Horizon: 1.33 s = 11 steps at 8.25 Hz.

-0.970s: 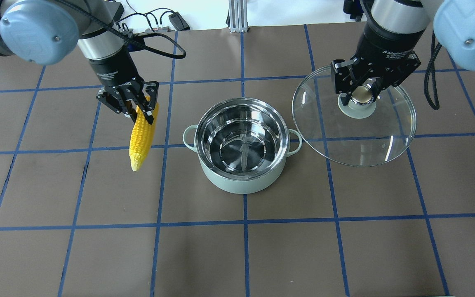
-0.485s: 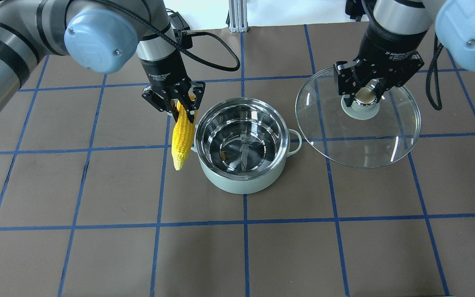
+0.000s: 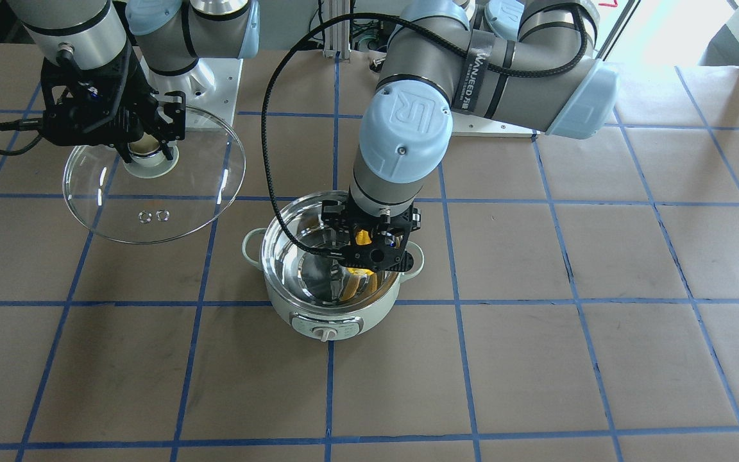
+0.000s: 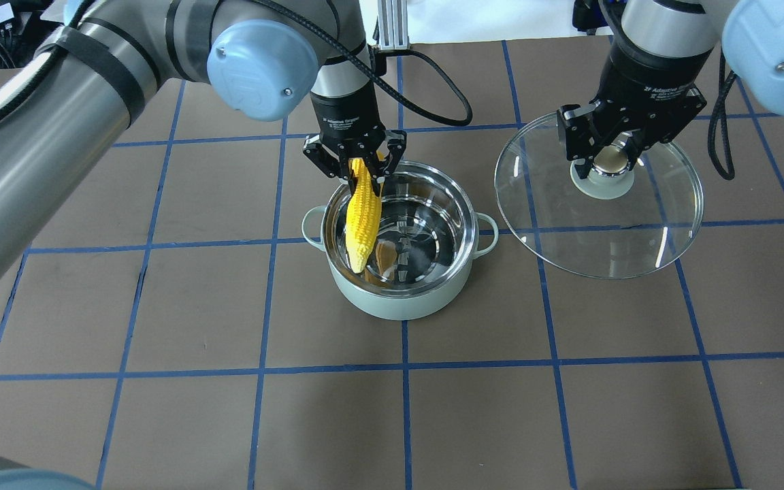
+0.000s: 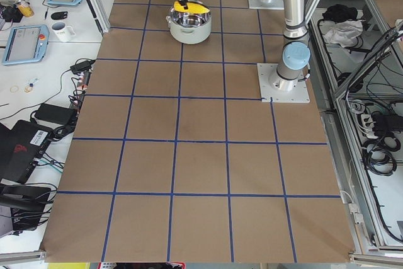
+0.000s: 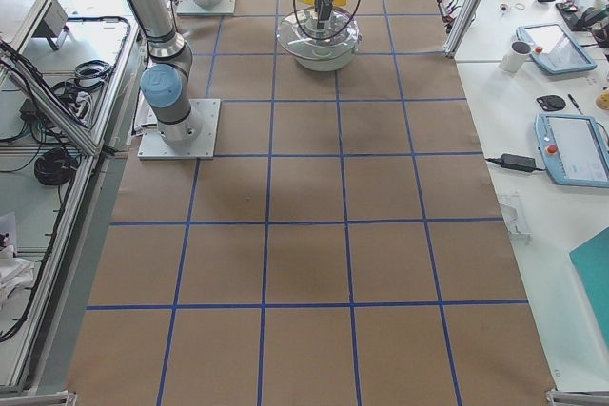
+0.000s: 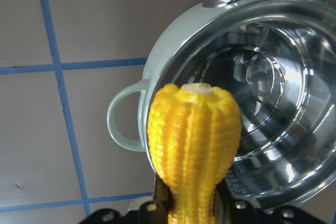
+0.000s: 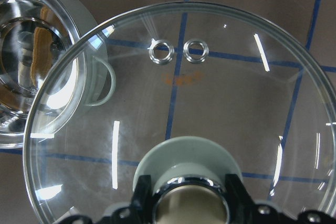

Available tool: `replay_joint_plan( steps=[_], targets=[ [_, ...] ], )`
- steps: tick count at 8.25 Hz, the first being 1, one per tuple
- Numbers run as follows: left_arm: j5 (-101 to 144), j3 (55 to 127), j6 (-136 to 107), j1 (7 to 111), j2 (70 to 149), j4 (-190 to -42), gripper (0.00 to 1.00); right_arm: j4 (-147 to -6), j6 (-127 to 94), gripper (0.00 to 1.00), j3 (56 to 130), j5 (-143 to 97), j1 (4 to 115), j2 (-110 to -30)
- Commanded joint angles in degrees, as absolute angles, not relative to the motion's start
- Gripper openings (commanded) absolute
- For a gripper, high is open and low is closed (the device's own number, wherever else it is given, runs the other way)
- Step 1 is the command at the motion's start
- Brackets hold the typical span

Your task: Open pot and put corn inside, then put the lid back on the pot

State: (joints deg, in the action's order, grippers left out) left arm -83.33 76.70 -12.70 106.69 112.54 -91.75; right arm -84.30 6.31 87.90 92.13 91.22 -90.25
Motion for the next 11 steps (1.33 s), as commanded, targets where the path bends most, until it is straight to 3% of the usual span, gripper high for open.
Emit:
replay_joint_plan(
  steps=[1,10,11],
  targets=[
    [-83.3,75.7,-13.4,108.8,114.6,-88.0,0.0,-84.1,6.4,0.43,88.0,91.9,91.3,-90.4],
    [-82.4,77.8,-16.6,109.9,118.4,-84.8,0.0,-81.1,5.9,0.43,88.2,92.0,90.1,-90.6],
    [-82.4,78.5,-16.7,109.9,118.4,-83.2,0.11,-81.2,6.3,0.43,88.3,92.1,90.2,-90.6]
  ],
)
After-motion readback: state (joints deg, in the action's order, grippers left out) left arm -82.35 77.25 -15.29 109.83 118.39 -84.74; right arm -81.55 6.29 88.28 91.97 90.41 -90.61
